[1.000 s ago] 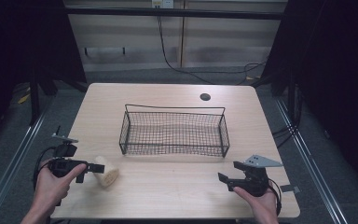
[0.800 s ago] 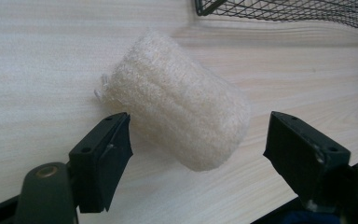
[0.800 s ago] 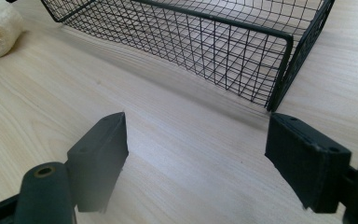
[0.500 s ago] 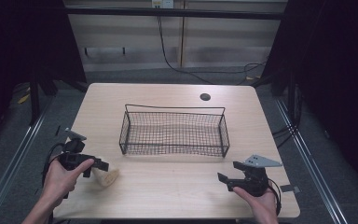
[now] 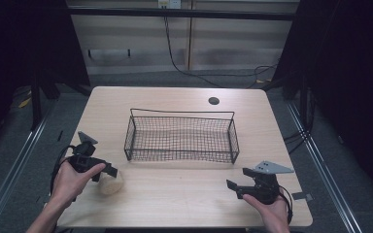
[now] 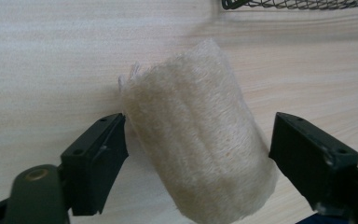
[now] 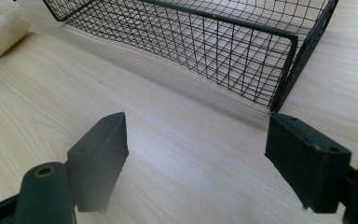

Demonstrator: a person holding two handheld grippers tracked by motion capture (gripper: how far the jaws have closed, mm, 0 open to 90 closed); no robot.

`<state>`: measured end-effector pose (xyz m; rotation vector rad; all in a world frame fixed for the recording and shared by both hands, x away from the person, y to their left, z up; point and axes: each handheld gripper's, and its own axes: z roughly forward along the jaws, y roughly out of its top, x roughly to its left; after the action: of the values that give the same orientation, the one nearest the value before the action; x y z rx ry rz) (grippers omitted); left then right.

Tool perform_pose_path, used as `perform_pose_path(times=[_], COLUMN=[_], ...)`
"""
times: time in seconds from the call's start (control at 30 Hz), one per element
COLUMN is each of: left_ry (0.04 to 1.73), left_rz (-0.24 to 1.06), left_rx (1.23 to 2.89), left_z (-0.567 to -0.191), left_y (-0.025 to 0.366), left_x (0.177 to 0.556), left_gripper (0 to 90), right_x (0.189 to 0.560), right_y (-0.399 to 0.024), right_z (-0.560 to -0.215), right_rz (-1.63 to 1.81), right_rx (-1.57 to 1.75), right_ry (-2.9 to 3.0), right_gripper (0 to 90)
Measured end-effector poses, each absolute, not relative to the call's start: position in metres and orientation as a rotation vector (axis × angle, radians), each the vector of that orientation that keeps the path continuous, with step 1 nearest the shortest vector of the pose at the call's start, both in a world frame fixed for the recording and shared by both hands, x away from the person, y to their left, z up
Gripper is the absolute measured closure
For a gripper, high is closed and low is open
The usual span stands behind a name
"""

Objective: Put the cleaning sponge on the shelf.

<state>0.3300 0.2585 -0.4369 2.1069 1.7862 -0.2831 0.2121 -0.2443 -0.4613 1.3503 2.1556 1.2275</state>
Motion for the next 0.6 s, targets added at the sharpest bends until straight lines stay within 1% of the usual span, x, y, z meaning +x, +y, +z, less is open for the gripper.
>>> perform_pose_path(times=[0.13, 0.23, 0.3, 0.4, 0.6], left_ry=[1.752, 1.731, 1.714, 1.686, 1.637], left_rz=[-0.273, -0.267, -0.273, -0.256, -0.295], left_rx=[2.175, 2.216, 2.268, 2.31, 2.353], left_z=[-0.4391, -0.4403, -0.4426, -0.4426, -0.443], left_y=[0.2501, 0.2482, 0.249, 0.2501, 0.2526], left_x=[0.3323, 0.3339, 0.335, 0.335, 0.338], left_gripper=[21.9, 26.9, 28.5, 29.4, 29.7], right_x=[0.212, 0.2118, 0.2117, 0.2119, 0.2122], right_y=[-0.2444, -0.2442, -0.2442, -0.2443, -0.2438], right_z=[-0.4613, -0.4611, -0.4611, -0.4613, -0.4616], right_rz=[1.227, 1.228, 1.228, 1.227, 1.224], right_rx=[1.35, 1.352, 1.352, 1.35, 1.35], right_ry=[2.156, 2.157, 2.157, 2.158, 2.162], right_gripper=[20.9, 20.9, 20.9, 20.9, 20.9])
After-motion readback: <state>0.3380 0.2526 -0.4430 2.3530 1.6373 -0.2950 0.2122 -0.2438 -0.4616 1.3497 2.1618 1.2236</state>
